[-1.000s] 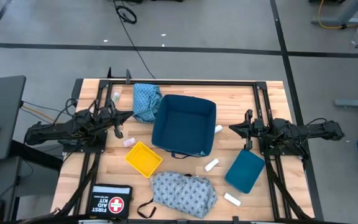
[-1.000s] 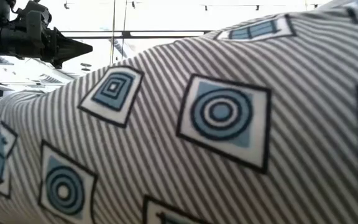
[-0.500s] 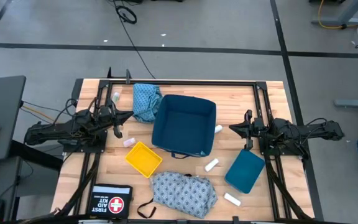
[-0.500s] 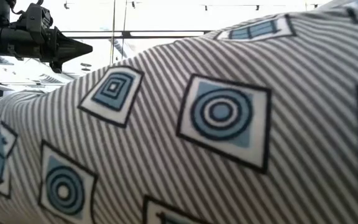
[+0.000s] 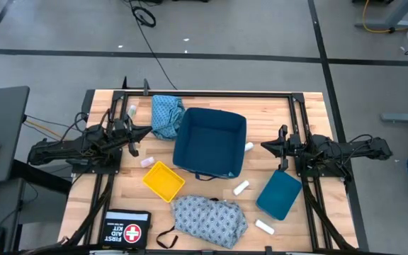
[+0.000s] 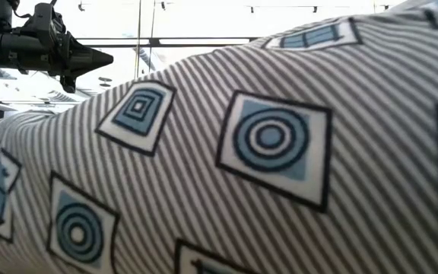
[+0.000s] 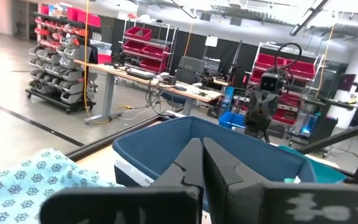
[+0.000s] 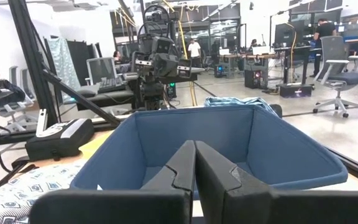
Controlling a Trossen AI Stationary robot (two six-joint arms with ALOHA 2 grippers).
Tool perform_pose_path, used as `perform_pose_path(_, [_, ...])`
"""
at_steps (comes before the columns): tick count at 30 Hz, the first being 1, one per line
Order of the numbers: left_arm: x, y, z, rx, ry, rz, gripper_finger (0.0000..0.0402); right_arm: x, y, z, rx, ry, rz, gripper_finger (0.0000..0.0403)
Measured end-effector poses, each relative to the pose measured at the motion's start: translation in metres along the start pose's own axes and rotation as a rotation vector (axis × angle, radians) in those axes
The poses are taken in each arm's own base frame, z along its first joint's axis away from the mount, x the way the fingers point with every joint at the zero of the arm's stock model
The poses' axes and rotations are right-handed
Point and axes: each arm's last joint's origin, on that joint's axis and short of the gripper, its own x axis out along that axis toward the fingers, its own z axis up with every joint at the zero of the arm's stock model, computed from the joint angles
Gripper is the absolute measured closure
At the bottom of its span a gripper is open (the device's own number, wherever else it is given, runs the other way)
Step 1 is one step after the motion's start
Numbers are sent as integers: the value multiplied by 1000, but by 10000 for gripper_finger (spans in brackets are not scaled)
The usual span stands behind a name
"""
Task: Pick & place medical supplies in basket/bin
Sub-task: Put the top white bandage into the blue bin
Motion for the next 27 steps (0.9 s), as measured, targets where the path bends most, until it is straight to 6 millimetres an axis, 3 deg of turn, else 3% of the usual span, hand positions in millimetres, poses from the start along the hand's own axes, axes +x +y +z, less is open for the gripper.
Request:
perform_pose_path(5, [0,1,0,-28,-4,30,402,0,-1,0,0,-1,-26,382])
perform_pose_path(12, [0,-3,-1,49,24,-110,402,0,-2,-2,-6,21,-59,382])
perform_pose_path(20, [1,-5,-5,-69,80,-156,401,1,-2,-8,-56,82,-61,381])
perform_pose_path(23, [2,-5,-7,-76,93,-153,394,4,-2,-11,-59,117,-63,357])
perform_pose_path(27, [5,-6,-10,-68,129,-158,352,8,-1,-12,-53,187,-102,275])
